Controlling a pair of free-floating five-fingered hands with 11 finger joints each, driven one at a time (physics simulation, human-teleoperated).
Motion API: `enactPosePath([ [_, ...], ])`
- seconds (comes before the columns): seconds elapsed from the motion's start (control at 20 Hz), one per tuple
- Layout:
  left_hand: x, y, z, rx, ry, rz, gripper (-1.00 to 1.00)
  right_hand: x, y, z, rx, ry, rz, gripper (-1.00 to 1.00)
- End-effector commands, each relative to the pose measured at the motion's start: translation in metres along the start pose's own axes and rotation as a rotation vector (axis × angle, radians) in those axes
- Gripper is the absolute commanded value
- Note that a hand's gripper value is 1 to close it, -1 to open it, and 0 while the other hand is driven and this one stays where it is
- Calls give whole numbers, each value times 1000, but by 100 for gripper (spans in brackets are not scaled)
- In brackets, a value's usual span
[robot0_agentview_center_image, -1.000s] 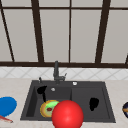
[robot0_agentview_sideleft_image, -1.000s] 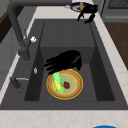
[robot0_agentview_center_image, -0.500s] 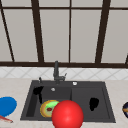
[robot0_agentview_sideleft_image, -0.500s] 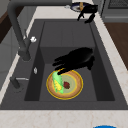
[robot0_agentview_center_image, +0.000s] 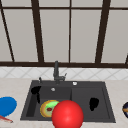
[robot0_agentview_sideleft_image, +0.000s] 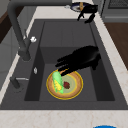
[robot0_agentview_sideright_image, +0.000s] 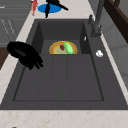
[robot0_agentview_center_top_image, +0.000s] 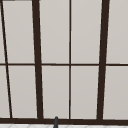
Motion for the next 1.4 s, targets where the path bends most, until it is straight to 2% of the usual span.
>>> enactPosePath([
  [0.0,1,0,0,0,0,0,-100,0,0,0,0,0,0,0],
  [0.05,9,5,-1,2,-10,-35,-100,0,0,0,0,0,0,0],
  [0.15,16,8,-2,1,-21,-58,-100,0,0,0,0,0,0,0],
  [0.2,15,9,0,3,-13,-42,-100,0,0,0,0,0,0,0],
  [0.25,19,9,0,1,-14,-50,-100,0,0,0,0,0,0,0],
  [0.35,26,15,-3,-30,1,-41,-100,0,0,0,0,0,0,0],
  [0.45,38,21,-3,-58,19,-16,-100,0,0,0,0,0,0,0],
  [0.55,45,31,0,-65,40,16,-100,0,0,0,0,0,0,0],
  [0.65,54,35,2,-69,55,33,-100,0,0,0,0,0,0,0],
  [1.0,86,52,12,-99,63,39,-100,0,0,0,0,0,0,0],
  [1.35,112,69,31,-112,70,87,-100,0,0,0,0,0,0,0],
])
